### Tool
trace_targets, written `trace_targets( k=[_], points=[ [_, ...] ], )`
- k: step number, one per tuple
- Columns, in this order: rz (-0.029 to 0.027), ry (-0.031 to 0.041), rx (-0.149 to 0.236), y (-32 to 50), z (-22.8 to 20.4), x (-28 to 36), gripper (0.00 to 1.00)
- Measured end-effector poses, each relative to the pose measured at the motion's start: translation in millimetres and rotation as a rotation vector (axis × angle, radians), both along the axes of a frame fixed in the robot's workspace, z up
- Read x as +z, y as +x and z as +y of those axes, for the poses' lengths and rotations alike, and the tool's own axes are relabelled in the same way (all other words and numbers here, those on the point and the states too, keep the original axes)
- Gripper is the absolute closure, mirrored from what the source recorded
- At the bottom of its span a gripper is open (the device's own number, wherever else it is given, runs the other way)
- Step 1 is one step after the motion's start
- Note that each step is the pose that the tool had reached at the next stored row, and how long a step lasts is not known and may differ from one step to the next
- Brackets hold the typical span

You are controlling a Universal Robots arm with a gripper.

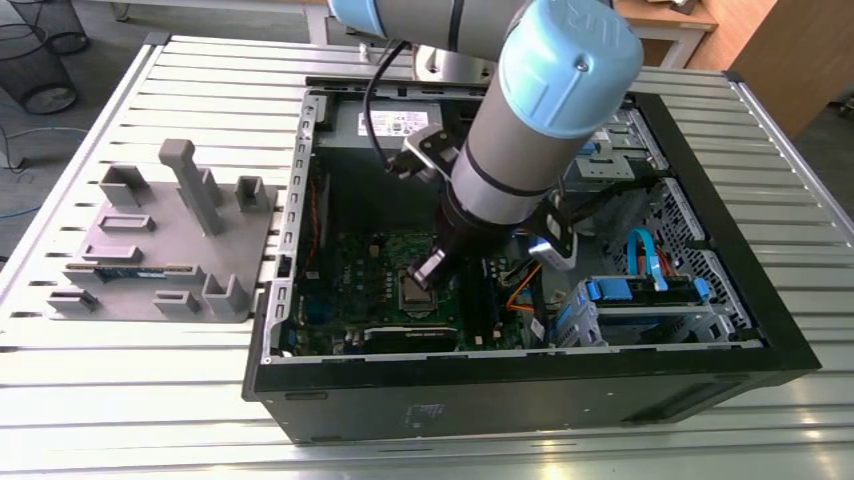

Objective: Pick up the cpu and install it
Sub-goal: 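Install the first cpu locking lever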

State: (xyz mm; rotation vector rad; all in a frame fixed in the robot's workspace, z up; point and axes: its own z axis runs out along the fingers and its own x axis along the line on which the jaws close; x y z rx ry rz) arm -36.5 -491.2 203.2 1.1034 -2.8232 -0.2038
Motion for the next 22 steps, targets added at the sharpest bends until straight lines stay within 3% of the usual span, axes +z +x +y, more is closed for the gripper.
trace_targets(
  k=[5,9,16,22],
  points=[
    [0.0000,0.0005,0.000,0.0,-3.7,-0.3,0.89],
    [0.0000,0.0049,0.000,0.3,-5.6,-0.7,0.89],
    [0.0000,0.0200,0.000,3.6,-6.4,-4.0,0.89],
    [0.0001,0.0270,0.000,3.7,-6.7,-10.1,0.89]
  ],
)
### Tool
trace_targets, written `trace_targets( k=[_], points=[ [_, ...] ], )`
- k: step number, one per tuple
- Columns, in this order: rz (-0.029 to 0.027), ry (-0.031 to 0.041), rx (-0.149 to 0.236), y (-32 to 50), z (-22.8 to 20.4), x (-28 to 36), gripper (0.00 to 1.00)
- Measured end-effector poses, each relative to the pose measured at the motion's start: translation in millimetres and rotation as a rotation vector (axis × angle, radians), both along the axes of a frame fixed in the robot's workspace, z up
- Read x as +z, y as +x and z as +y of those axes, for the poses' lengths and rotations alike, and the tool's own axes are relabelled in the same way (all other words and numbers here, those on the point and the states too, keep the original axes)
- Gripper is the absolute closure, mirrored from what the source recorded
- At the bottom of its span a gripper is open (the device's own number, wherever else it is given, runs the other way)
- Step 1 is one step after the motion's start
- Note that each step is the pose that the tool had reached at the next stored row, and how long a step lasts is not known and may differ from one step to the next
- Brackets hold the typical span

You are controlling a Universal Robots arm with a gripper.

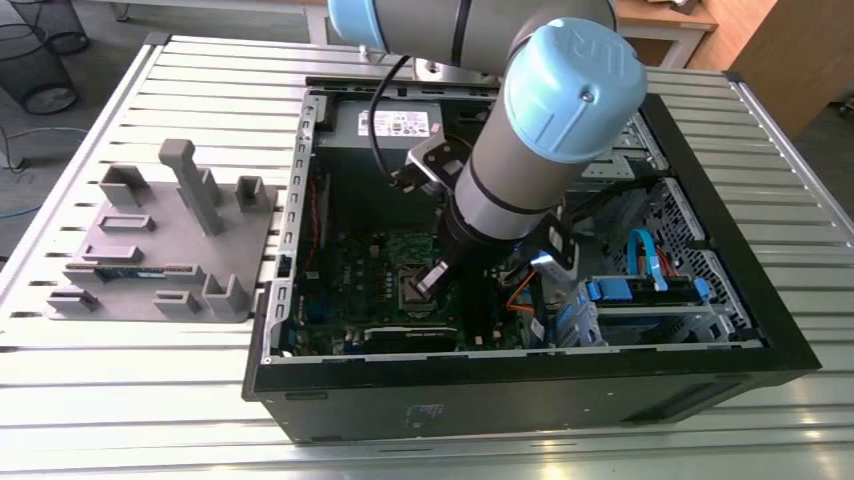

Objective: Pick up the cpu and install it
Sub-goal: 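Install the first cpu locking lever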

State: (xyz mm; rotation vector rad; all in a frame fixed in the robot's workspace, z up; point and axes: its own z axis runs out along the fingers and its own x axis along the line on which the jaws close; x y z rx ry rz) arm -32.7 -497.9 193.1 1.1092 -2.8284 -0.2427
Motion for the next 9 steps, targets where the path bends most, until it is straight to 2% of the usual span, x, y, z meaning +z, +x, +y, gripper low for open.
trace_targets(
  k=[5,9],
  points=[
    [0.0001,0.0028,0.000,0.1,-0.4,-4.1,0.89],
    [0.0000,0.0031,0.000,0.1,-0.4,-4.4,0.89]
  ],
)
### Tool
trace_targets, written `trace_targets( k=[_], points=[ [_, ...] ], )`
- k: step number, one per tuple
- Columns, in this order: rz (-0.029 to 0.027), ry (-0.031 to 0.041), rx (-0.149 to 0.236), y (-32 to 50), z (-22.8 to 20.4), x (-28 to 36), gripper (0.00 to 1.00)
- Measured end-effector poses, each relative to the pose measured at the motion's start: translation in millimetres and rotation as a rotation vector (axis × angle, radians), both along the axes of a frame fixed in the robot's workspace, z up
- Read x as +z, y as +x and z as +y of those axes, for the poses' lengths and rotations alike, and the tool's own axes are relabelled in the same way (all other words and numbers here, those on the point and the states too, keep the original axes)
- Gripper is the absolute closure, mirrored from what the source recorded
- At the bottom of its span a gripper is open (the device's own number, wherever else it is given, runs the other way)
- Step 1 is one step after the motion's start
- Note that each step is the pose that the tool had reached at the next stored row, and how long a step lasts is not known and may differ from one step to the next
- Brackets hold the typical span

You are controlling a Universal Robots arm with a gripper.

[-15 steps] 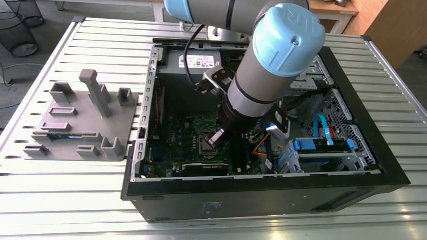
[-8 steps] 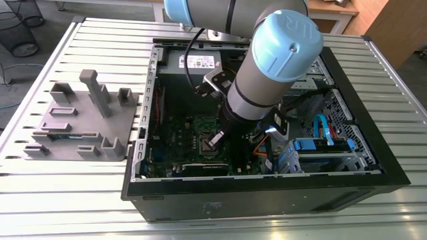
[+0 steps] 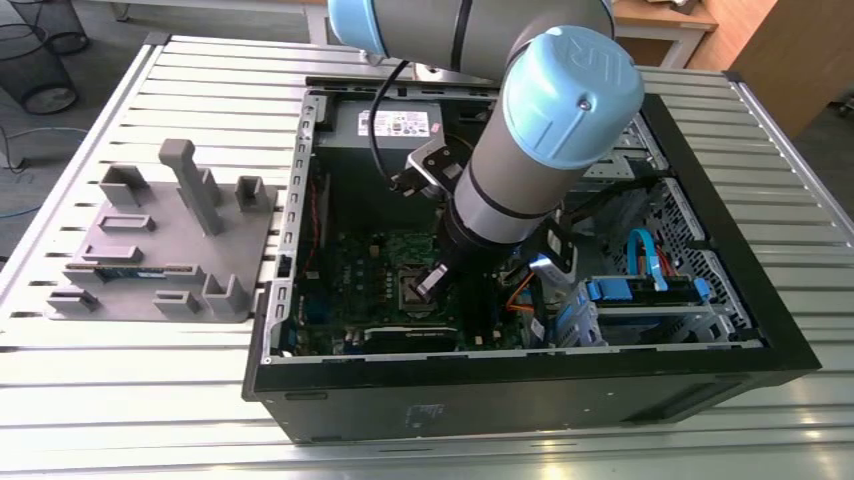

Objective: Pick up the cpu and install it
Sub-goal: 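Install the first cpu locking lever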

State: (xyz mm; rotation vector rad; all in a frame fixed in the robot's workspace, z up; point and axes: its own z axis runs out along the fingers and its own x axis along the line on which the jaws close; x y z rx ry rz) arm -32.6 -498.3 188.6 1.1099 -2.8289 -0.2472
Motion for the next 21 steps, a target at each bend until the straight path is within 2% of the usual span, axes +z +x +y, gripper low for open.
trace_targets(
  k=[14,21],
  points=[
    [0.0000,0.0077,0.005,2.7,0.0,-2.5,0.89],
    [0.0000,0.0080,0.009,2.7,0.0,-3.1,0.89]
  ],
)
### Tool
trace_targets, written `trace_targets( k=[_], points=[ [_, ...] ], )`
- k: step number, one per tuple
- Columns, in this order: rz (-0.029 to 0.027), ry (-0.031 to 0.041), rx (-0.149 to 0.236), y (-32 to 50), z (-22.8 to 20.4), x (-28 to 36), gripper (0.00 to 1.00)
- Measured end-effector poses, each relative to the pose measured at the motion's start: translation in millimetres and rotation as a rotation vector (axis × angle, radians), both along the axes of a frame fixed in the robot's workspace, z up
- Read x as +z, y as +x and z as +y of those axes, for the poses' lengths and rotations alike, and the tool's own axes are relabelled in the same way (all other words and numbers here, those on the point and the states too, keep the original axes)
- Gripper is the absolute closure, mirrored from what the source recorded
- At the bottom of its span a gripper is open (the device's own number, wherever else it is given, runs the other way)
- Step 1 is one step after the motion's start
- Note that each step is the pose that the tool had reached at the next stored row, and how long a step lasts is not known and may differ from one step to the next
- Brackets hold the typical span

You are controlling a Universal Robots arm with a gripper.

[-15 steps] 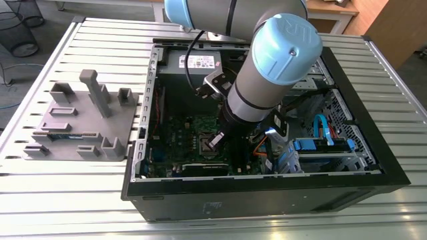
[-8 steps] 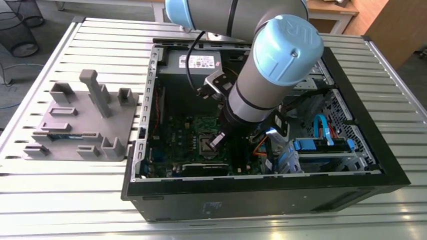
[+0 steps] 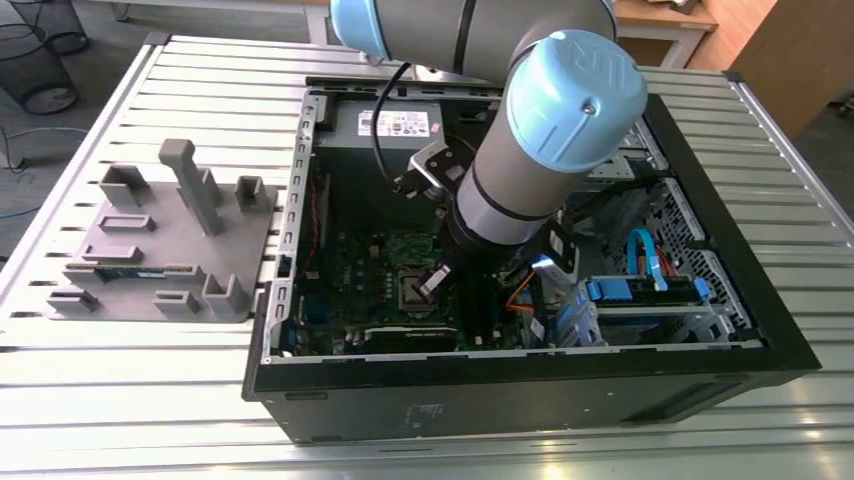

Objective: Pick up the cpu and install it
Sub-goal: 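Install the first cpu locking lever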

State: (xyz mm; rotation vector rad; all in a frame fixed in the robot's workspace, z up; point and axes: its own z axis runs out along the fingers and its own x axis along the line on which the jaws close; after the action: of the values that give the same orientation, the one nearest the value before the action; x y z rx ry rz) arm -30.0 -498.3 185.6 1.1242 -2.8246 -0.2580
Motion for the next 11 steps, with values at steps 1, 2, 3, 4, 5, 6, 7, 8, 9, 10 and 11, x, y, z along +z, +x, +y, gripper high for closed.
trace_targets(
  k=[1,2,3,4,5,6,7,8,9,10,11],
  points=[
    [0.0000,0.0000,0.000,0.0,0.0,0.0,0.89],
    [0.0000,0.0000,0.000,0.0,0.0,0.0,0.89],
    [0.0000,0.0000,0.000,0.0,0.0,0.0,0.89],
    [0.0000,-0.0001,0.000,0.0,0.0,0.2,0.89],
    [-0.0001,0.0003,0.000,0.0,0.1,0.7,0.89],
    [-0.0003,0.0007,0.000,0.0,0.1,0.8,0.89],
    [-0.0003,0.0008,0.001,0.0,0.1,0.8,0.89],
    [-0.0002,0.0006,0.002,0.0,0.1,0.9,0.89],
    [-0.0001,0.0003,0.007,-0.1,0.0,1.0,0.89],
    [0.0000,0.0001,0.014,-0.1,0.0,1.1,0.89],
    [0.0000,0.0000,0.021,-0.1,-0.1,1.1,0.89]
  ],
)
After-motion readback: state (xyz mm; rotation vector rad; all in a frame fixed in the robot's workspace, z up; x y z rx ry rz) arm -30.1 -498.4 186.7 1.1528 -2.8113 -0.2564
